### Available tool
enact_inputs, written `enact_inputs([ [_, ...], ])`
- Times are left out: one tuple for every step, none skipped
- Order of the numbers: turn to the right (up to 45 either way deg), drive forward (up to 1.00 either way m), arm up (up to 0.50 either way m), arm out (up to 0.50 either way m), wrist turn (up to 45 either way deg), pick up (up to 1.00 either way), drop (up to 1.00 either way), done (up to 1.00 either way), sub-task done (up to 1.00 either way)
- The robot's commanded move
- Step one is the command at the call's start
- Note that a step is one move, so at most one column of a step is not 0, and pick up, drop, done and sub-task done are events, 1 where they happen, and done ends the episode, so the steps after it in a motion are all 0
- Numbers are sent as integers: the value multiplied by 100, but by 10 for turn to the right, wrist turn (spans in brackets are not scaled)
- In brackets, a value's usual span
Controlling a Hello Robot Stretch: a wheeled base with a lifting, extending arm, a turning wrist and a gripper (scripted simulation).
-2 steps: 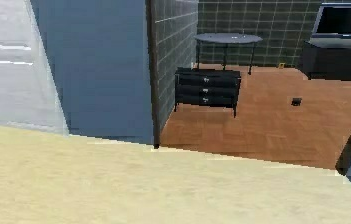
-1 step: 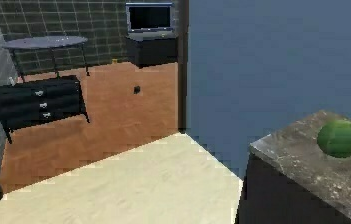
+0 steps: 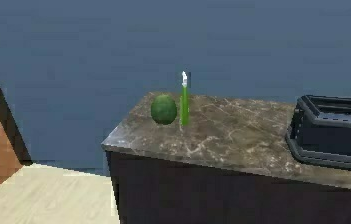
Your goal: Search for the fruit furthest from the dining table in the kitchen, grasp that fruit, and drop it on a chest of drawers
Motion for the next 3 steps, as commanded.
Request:
enact_inputs([
  [120, 0, 0, 0, 0, 0, 0, 0, 0],
  [0, 35, 0, 0, 0, 0, 0, 0, 0],
  [-450, 0, 0, 0, 0, 0, 0, 0, 0],
])
